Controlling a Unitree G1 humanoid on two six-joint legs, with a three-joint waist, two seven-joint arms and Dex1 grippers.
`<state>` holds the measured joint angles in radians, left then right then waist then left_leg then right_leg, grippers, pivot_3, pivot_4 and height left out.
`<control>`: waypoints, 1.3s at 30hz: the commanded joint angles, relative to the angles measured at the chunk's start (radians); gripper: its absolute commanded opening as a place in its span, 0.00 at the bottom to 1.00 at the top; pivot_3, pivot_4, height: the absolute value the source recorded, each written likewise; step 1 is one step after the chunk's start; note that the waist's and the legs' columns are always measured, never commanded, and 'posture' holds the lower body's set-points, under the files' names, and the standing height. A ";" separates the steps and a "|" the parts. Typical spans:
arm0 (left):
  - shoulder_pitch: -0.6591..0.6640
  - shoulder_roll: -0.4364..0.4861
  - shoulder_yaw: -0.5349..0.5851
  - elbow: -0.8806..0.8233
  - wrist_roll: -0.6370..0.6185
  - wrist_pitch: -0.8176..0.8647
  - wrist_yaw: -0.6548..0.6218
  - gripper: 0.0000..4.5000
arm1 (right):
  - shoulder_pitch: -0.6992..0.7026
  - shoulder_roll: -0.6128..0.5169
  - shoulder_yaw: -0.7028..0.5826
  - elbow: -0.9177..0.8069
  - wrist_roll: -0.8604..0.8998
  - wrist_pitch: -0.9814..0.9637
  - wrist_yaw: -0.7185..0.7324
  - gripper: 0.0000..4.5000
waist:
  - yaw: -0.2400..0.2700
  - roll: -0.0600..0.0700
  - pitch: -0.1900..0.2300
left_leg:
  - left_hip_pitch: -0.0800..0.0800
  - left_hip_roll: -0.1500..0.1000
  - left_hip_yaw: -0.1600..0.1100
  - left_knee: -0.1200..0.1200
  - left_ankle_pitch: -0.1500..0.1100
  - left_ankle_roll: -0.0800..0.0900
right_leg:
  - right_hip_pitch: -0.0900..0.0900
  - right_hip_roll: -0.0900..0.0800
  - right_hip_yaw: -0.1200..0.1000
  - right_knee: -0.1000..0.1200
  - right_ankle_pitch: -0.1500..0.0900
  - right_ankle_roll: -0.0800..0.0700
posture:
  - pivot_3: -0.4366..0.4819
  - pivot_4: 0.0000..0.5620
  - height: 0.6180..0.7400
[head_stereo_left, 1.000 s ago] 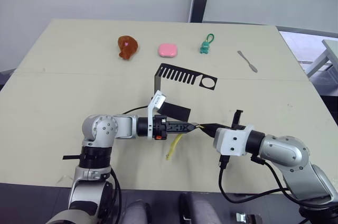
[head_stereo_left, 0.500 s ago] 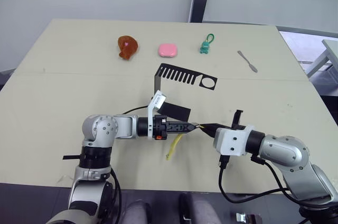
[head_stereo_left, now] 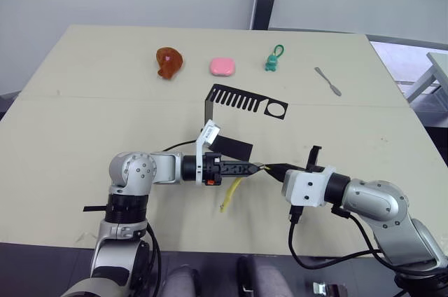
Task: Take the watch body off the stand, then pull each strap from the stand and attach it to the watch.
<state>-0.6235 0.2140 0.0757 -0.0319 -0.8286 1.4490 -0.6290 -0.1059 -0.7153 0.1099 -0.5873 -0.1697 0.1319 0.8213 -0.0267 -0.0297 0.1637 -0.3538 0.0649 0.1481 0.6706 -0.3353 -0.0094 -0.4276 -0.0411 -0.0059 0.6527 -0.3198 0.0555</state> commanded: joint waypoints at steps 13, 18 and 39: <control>-0.024 -0.021 -0.010 -0.037 -0.045 0.006 -0.013 0.35 | -0.010 0.009 -0.002 -0.030 0.015 -0.014 -0.016 0.00 | 0.000 0.000 0.000 | 0.000 0.000 0.000 0.000 0.000 0.000 | 0.000 0.000 0.000 0.000 0.000 0.000 | 0.48 0.27 1.00; -0.025 -0.024 -0.009 -0.039 -0.048 0.007 -0.011 0.35 | -0.015 0.009 -0.001 -0.025 0.014 -0.016 -0.016 0.00 | 0.000 0.000 0.000 | 0.000 0.000 0.000 0.000 0.000 0.000 | 0.000 0.000 0.000 0.000 0.000 0.000 | 0.48 0.27 1.00; -0.031 0.025 -0.035 -0.026 -0.022 -0.054 -0.034 0.35 | 0.011 -0.015 -0.067 -0.096 0.101 0.044 0.019 0.55 | 0.000 0.000 0.000 | 0.000 0.000 0.000 0.000 0.000 0.000 | 0.000 0.000 0.000 0.000 0.000 0.000 | 0.48 0.27 1.00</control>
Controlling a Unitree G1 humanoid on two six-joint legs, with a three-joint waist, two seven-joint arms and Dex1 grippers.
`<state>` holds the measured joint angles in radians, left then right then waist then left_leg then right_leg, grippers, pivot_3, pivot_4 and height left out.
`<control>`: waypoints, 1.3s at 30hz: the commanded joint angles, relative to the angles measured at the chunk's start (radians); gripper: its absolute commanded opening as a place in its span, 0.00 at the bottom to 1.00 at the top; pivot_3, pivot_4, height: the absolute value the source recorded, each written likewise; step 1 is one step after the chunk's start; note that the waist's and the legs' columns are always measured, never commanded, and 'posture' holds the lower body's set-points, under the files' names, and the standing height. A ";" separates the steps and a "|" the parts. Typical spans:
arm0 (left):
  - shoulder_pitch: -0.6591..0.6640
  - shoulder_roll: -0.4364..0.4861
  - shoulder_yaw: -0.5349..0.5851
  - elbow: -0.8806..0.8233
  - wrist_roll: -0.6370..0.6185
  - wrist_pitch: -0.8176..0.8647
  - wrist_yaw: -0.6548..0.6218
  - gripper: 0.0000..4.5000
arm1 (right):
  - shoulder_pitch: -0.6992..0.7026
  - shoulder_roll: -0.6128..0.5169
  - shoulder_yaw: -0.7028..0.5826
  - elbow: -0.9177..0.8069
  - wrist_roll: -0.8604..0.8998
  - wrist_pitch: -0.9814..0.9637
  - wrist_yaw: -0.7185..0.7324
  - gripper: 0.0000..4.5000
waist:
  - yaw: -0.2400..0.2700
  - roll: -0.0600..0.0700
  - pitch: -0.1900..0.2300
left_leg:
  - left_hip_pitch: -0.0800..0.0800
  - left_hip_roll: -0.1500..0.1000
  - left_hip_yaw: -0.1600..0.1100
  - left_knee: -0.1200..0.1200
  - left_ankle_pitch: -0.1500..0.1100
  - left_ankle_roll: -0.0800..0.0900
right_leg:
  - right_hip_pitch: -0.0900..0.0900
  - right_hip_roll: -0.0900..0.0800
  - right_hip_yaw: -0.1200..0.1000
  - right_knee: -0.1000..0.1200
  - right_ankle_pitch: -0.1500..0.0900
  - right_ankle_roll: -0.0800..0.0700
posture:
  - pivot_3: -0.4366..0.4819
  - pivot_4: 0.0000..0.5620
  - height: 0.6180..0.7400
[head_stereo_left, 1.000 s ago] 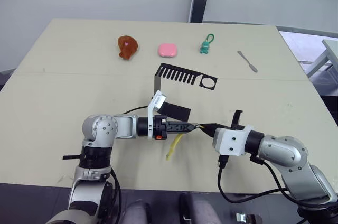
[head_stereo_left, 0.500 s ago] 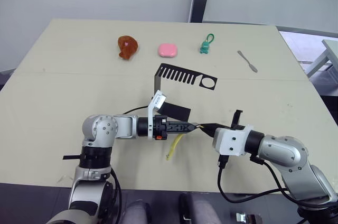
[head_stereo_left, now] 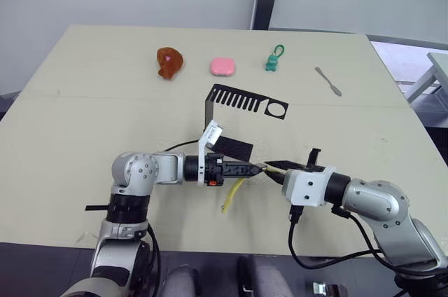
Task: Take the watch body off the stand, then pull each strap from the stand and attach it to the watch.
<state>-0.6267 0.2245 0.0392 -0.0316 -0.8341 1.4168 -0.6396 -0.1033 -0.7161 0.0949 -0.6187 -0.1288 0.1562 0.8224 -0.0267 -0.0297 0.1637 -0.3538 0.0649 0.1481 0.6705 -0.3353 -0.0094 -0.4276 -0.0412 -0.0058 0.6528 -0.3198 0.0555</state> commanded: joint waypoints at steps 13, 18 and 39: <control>0.063 0.369 -0.216 -0.251 0.187 -0.496 -0.345 0.35 | 0.175 -0.206 -0.614 -0.146 0.917 0.512 0.239 0.99 | -0.002 0.000 0.000 | 0.001 0.000 0.000 -0.002 0.000 0.000 | 0.001 0.000 0.001 -0.001 0.000 -0.001 | 0.48 0.27 1.00; 0.130 0.472 -0.293 -0.297 0.374 -0.855 -0.482 0.35 | 0.168 -0.252 -0.667 -0.119 1.075 0.581 0.235 0.99 | 0.001 0.000 0.000 | 0.001 0.000 0.000 -0.003 0.000 0.000 | 0.001 0.000 0.002 -0.002 -0.001 -0.001 | 0.48 0.27 1.00; 0.233 0.513 -0.250 -0.273 0.451 -0.881 -0.499 0.99 | 0.168 -0.290 -0.544 -0.074 0.943 0.474 0.267 1.00 | -0.002 0.000 0.000 | 0.000 0.001 0.000 -0.003 0.000 0.001 | 0.000 0.001 0.003 -0.003 0.000 0.000 | 0.48 0.27 1.00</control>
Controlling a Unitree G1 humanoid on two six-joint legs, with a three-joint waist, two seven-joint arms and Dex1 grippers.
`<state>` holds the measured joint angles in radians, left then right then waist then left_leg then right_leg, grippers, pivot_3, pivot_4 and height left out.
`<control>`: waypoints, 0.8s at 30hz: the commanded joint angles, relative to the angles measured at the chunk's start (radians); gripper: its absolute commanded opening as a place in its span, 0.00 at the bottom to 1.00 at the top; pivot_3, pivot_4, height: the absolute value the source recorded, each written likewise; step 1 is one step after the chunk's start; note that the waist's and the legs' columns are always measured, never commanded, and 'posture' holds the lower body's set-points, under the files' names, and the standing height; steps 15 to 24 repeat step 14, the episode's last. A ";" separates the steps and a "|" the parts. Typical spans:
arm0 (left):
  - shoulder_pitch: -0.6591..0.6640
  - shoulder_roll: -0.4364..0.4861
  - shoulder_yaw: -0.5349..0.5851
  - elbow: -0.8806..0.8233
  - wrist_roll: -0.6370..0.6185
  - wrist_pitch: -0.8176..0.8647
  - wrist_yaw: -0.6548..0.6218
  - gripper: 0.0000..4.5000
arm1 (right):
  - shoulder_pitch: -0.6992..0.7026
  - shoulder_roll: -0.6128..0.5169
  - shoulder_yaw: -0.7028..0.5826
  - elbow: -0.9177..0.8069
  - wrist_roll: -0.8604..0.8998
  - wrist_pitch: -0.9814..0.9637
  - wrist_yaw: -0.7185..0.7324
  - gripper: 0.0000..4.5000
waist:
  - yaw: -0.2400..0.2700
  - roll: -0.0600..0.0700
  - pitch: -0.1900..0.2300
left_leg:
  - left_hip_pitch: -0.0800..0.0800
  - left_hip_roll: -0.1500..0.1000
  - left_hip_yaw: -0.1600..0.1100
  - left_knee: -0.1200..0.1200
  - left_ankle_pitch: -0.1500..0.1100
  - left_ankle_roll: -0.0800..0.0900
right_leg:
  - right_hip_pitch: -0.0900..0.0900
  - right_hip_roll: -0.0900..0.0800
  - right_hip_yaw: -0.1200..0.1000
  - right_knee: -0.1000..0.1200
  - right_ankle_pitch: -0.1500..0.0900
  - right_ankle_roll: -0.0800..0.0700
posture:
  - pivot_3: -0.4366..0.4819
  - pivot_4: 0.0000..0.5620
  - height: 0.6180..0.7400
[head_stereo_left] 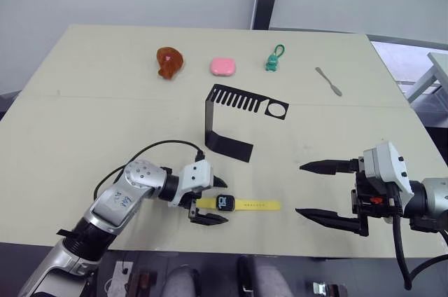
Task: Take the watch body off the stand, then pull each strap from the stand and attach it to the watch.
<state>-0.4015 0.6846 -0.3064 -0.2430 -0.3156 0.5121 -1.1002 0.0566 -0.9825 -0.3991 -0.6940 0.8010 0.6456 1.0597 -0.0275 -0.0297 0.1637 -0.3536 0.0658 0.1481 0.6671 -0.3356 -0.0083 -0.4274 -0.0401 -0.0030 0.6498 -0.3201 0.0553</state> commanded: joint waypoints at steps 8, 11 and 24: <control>0.107 0.455 0.532 -0.041 -0.357 0.163 -0.350 0.99 | 0.094 -0.098 -0.277 0.076 0.044 0.023 0.152 1.00 | -0.001 -0.001 0.001 | 0.001 0.000 0.000 -0.001 0.000 -0.001 | 0.000 -0.001 -0.001 0.001 -0.001 -0.001 | 0.48 0.27 1.00; 0.108 0.482 0.593 0.002 -0.367 0.162 -0.341 0.99 | 0.085 -0.122 -0.333 0.107 0.065 0.054 0.164 1.00 | 0.008 0.000 0.002 | 0.001 -0.002 0.000 0.000 0.000 0.001 | 0.001 -0.003 -0.001 0.001 -0.003 0.000 | 0.48 0.27 1.00; 0.125 0.497 0.643 -0.004 -0.397 0.181 -0.351 0.99 | 0.090 -0.140 -0.369 0.121 0.062 0.063 0.191 1.00 | 0.008 -0.001 0.002 | 0.000 -0.002 0.000 -0.001 -0.001 0.001 | 0.000 -0.002 -0.001 0.000 -0.003 0.001 | 0.48 0.27 1.00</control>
